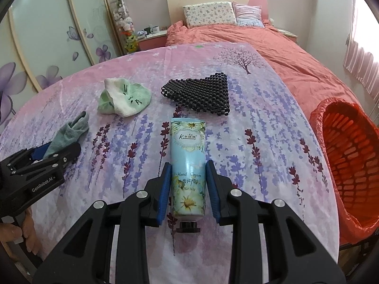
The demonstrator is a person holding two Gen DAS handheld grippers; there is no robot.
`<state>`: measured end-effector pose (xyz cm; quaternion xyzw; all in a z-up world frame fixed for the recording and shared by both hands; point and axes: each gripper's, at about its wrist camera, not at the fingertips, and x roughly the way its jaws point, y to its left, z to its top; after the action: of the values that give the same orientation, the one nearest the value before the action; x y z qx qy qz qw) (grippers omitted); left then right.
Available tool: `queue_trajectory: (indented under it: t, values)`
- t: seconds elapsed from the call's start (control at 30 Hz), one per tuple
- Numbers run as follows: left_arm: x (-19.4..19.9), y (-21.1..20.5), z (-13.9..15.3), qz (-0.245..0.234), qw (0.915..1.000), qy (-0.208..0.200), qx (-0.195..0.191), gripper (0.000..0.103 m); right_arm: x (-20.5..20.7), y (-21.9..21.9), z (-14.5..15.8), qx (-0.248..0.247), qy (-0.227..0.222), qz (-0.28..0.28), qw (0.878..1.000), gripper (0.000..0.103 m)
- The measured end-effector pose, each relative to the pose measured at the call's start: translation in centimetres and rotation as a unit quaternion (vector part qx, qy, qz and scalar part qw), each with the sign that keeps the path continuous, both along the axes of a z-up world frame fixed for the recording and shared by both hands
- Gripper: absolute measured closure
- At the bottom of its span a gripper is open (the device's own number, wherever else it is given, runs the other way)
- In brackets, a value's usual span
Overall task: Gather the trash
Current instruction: 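Grasp the green towel with the left gripper while the right gripper holds the tube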
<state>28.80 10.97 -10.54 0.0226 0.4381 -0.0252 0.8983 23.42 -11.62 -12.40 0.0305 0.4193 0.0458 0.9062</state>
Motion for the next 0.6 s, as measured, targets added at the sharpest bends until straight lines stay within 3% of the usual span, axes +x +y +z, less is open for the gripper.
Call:
queue_trajectory:
  t: [0.6]
  values:
    - [-0.21,0.34,-0.13,0.013,0.9999,0.000,-0.003,0.044,-0.02,0.17,0.08,0.003,0.001,0.000,1.000,0.072]
